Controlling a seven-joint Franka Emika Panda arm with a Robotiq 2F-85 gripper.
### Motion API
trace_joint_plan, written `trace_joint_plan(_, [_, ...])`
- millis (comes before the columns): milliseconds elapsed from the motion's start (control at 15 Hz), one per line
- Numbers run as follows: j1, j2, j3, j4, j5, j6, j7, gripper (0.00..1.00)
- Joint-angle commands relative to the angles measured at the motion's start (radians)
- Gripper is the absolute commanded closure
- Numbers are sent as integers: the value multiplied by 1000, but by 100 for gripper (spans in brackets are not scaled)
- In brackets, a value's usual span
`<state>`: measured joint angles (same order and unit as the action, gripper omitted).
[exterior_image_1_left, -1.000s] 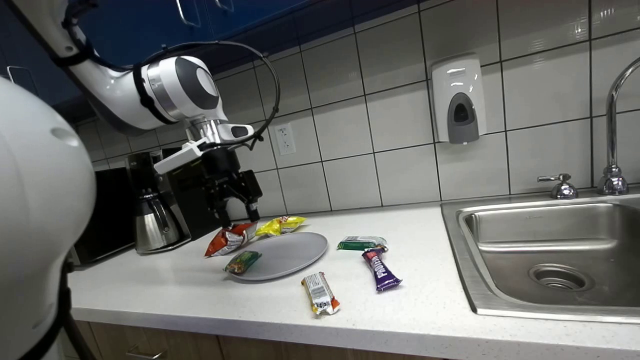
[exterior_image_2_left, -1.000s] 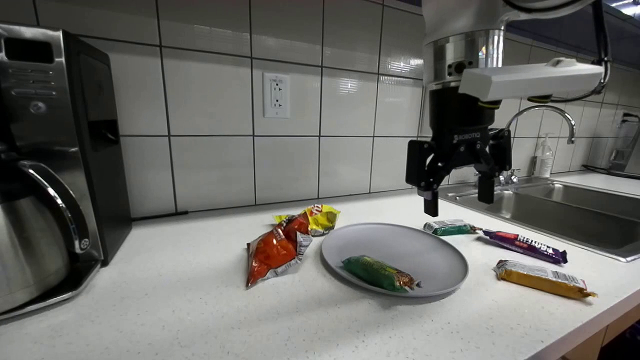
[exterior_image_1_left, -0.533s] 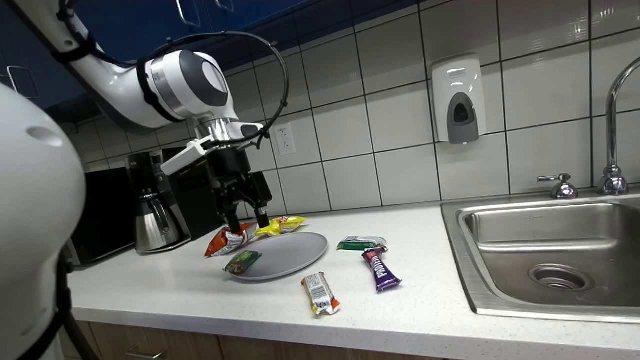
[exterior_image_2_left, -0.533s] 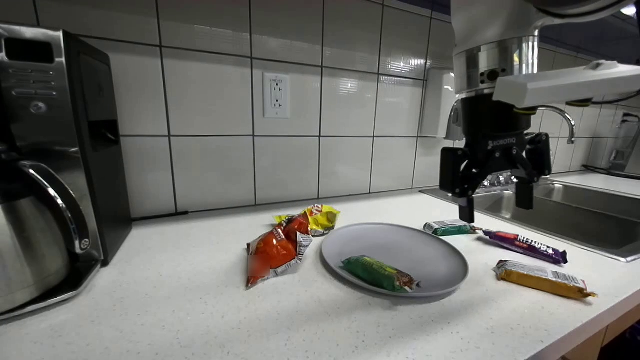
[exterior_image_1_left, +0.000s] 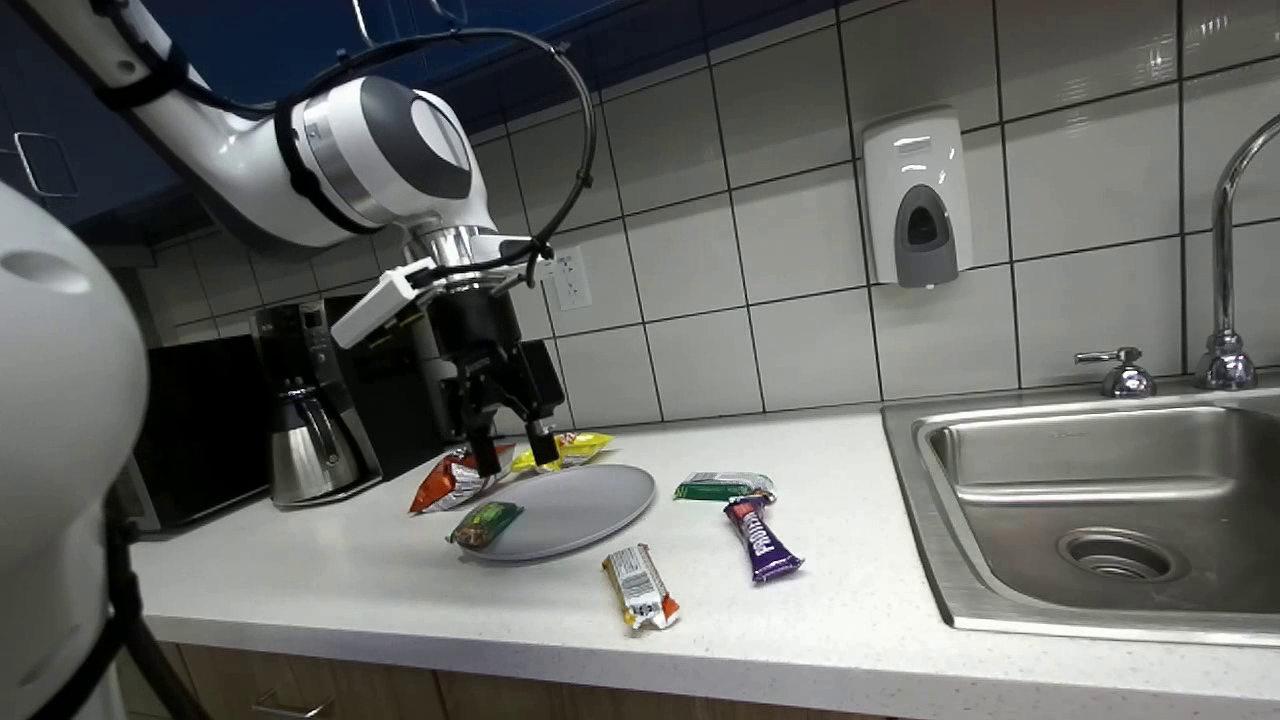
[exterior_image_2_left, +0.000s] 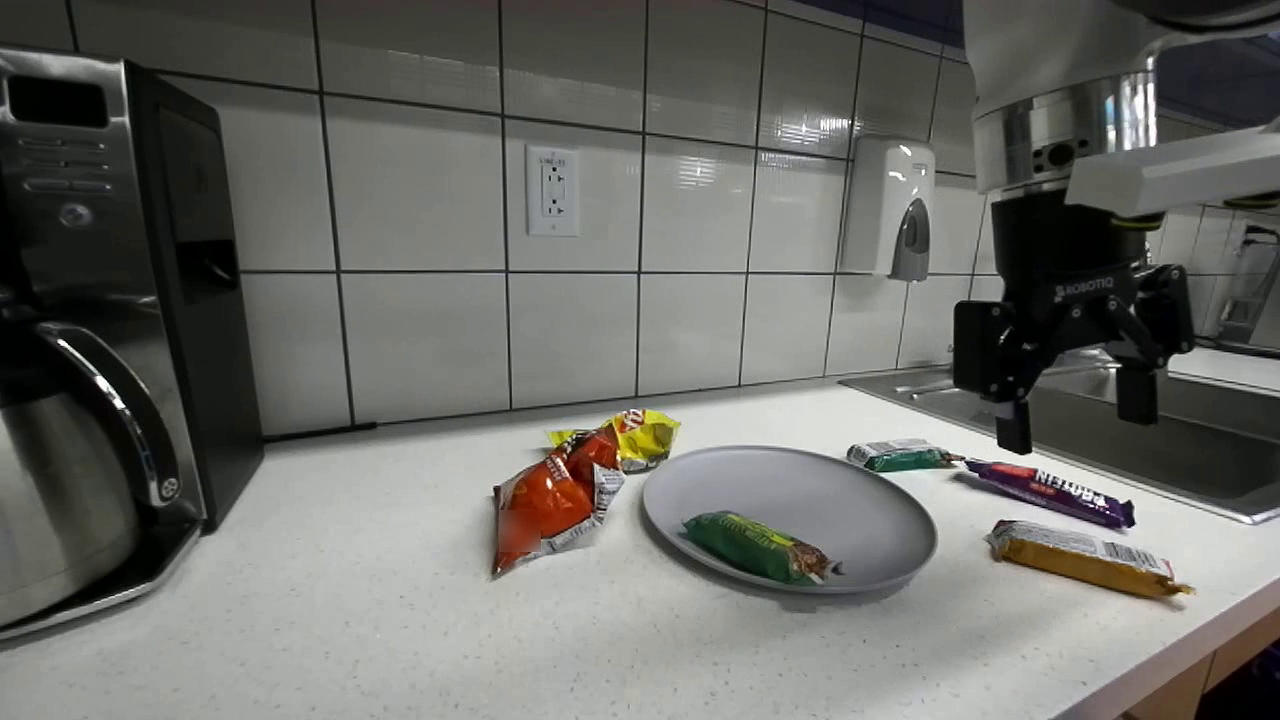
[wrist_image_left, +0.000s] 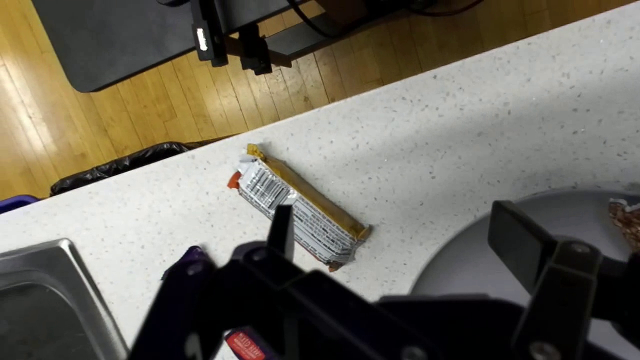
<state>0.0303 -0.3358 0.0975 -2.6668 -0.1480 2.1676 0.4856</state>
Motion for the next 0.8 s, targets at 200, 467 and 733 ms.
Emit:
trace_joint_plan(200, [-68, -145, -23, -72, -39, -69, -56, 0])
trace_joint_plan(467, [-77, -99, -18, -43, -15, -58, -45, 0])
trace_joint_plan(733, [-76, -90, -15, -43, -15, -56, -44, 0])
